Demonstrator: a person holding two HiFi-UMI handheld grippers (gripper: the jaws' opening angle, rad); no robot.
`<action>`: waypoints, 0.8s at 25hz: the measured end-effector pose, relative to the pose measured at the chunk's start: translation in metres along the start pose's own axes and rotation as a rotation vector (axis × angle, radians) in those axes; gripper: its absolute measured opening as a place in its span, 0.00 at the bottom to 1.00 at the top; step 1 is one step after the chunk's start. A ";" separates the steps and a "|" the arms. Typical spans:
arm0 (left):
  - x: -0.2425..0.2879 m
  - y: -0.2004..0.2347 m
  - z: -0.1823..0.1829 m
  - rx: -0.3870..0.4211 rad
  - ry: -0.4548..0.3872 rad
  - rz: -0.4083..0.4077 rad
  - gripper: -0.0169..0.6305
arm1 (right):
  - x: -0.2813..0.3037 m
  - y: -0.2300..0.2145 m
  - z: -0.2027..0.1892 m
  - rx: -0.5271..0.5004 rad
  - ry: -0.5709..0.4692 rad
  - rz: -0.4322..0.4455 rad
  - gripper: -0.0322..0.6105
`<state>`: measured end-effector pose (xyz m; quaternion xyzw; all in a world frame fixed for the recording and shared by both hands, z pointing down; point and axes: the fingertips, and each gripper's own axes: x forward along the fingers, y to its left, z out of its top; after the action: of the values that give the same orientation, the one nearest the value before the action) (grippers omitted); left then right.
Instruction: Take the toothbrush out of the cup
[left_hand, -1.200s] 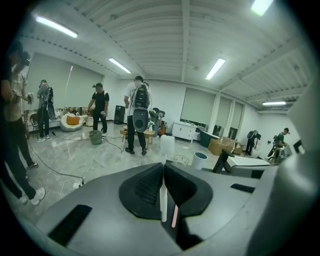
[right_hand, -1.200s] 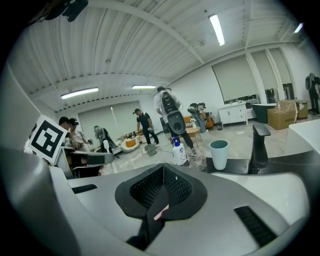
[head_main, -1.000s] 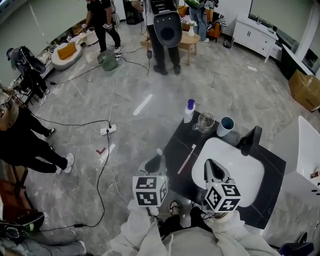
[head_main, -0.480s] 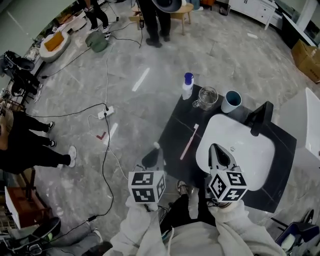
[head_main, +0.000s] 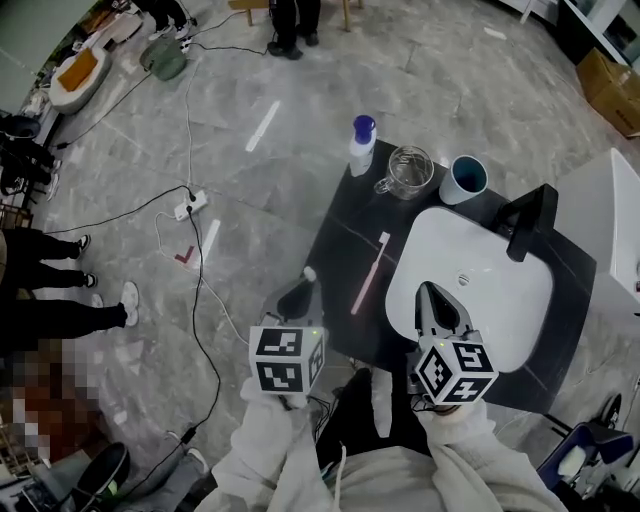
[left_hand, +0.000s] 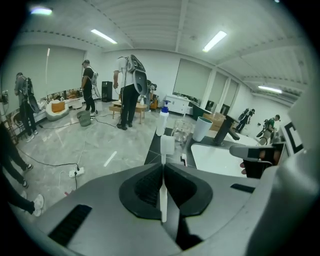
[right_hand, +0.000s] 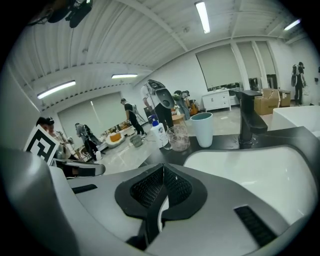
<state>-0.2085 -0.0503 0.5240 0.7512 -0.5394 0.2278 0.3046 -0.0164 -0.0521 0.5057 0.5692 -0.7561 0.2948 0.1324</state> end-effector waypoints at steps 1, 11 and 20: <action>0.004 -0.001 0.000 0.002 0.009 -0.016 0.05 | 0.001 -0.002 -0.001 0.001 0.004 -0.007 0.09; 0.057 -0.010 0.000 0.049 0.108 -0.156 0.05 | 0.013 -0.019 -0.001 0.008 0.016 -0.044 0.09; 0.099 -0.019 -0.005 0.073 0.167 -0.188 0.06 | 0.024 -0.038 -0.006 0.030 0.046 -0.079 0.09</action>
<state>-0.1589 -0.1085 0.5902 0.7877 -0.4307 0.2794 0.3407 0.0106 -0.0740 0.5351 0.5937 -0.7251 0.3135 0.1530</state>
